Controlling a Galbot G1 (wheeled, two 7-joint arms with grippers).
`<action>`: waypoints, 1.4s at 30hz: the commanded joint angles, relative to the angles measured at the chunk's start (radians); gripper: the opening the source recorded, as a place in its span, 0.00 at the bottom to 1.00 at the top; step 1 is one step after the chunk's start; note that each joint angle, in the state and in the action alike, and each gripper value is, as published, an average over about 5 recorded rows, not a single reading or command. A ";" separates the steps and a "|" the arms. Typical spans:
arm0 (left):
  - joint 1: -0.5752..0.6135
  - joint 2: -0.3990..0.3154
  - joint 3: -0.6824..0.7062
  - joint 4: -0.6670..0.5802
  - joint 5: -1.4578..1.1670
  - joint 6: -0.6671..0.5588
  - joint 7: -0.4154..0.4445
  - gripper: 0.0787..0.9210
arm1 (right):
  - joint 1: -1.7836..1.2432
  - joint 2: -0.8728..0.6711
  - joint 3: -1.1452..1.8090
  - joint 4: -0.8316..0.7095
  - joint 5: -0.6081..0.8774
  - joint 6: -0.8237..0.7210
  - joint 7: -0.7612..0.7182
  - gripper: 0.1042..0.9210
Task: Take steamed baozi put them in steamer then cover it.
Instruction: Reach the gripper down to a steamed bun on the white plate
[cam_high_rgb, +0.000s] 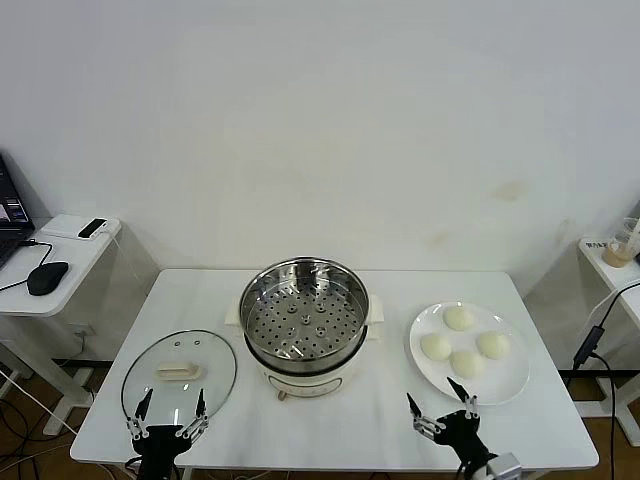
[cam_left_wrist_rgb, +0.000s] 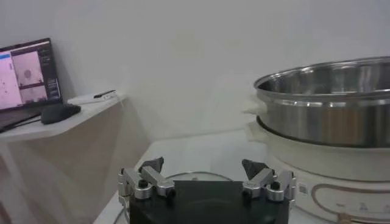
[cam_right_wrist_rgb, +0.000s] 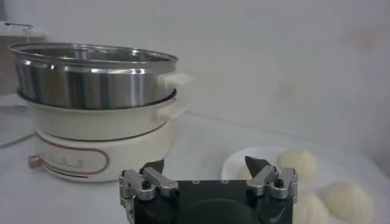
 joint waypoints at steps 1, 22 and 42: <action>-0.022 0.007 -0.016 -0.049 0.064 0.160 0.004 0.88 | 0.080 -0.084 0.062 -0.005 -0.153 -0.018 -0.003 0.88; -0.040 -0.026 -0.055 -0.040 0.202 0.159 0.094 0.88 | 1.012 -0.634 -0.261 -0.580 -0.628 0.036 -0.706 0.88; -0.046 -0.035 -0.097 -0.050 0.203 0.157 0.088 0.88 | 1.666 -0.420 -1.070 -1.110 -0.578 0.143 -1.017 0.88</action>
